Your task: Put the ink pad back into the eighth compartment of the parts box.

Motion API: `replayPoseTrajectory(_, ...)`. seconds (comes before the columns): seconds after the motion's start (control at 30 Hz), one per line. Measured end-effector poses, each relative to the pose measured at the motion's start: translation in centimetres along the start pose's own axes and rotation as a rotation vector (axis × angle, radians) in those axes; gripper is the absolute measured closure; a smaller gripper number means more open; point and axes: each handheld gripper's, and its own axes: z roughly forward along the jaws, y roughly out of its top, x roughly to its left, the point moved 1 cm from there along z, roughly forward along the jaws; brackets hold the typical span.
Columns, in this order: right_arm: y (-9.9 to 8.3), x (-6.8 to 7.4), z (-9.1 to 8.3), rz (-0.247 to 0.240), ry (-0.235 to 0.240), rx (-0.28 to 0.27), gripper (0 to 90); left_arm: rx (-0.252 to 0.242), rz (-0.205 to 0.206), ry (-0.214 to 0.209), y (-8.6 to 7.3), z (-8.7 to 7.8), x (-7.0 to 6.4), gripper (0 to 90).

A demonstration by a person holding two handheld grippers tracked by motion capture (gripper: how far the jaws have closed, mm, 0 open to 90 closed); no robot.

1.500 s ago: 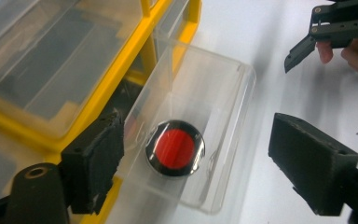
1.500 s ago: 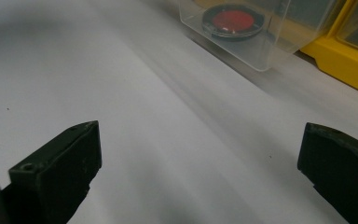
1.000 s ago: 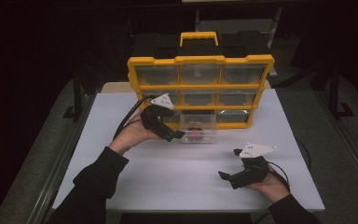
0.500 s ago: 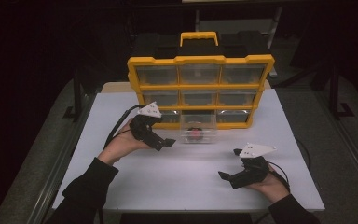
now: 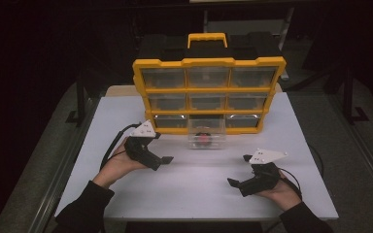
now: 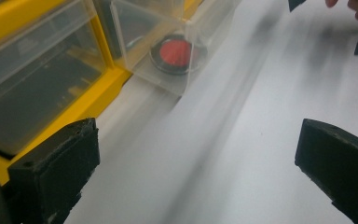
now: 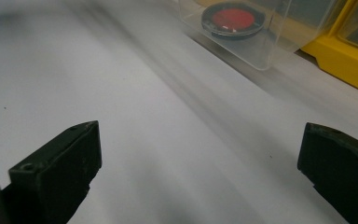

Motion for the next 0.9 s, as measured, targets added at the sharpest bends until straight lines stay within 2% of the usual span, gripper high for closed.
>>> replayPoseTrajectory(0.37, 0.0, 0.0, 0.0, 0.0, 0.0, -0.001, 0.0, -0.034, -0.013, 0.025, -3.0, -0.8, -0.4, 0.0)
replayPoseTrajectory(0.57, 0.0, 0.0, 0.0, -0.001, 0.002, 0.003, 0.0, -0.059, -0.033, 0.042, -4.5, -1.4, -0.6, 0.0)
replayPoseTrajectory(0.9, 0.0, 0.0, 0.1, -0.003, 0.001, 0.004, 0.0, -0.064, -0.059, 0.066, -7.6, -2.2, -1.2, 0.0)
